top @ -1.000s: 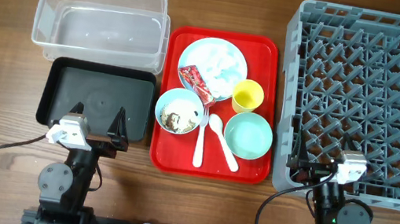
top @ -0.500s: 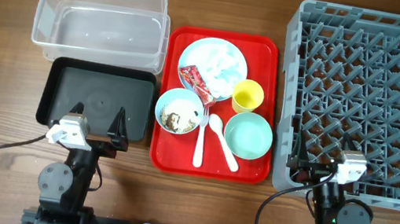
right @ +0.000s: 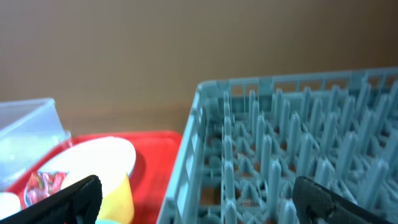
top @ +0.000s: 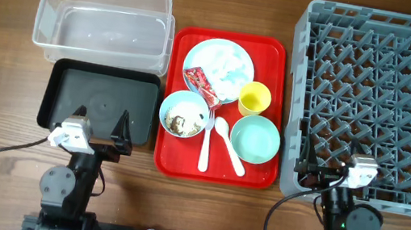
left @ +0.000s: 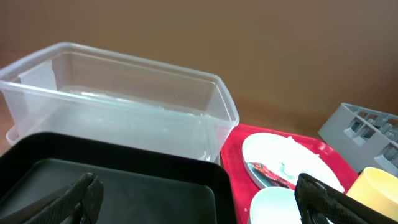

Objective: Sort waste into correct bins and load items into the dishwasher rack

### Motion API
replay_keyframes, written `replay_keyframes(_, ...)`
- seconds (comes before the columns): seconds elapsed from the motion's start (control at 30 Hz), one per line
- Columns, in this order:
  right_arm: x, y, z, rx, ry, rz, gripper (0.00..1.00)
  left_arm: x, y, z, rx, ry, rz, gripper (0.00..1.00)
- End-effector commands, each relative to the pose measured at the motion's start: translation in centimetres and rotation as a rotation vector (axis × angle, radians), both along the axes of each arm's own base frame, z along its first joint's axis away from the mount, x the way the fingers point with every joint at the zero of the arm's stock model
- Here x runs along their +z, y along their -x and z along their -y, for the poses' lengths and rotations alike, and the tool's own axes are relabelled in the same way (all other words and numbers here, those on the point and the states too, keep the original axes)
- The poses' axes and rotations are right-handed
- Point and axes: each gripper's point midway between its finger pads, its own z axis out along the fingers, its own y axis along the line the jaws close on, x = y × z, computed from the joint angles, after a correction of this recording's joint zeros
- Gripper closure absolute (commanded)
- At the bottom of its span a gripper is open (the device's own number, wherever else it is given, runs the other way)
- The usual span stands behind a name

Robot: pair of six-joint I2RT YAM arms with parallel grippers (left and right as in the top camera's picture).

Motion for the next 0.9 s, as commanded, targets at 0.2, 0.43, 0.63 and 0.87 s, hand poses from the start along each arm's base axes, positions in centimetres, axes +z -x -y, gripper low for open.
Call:
replay_keyframes(0.2,5.2,-1.7,0.3,-0.026,-0.006,-0.231,0.0,2.4,-0.7,-0.3,0.026,0.034,-0.366,0.0)
replay_keyframes(0.43,3.9,-2.1,0.2,-0.022,0.03,-0.832,0.0,3.6,-3.3,0.9,-0.026,0.053,-0.844,0.0)
replay_keyframes(0.63,2.9,-2.4,-0.6,0.014,0.013,-0.922,0.0,4.5,-5.8,3.3,-0.151,0.115,-0.775,0.0)
replay_keyframes(0.87,3.1,-2.7,-0.6,0.013,0.011,-0.908,0.0,7.8,-12.9,9.2,-0.288,0.032,-0.587,0.03)
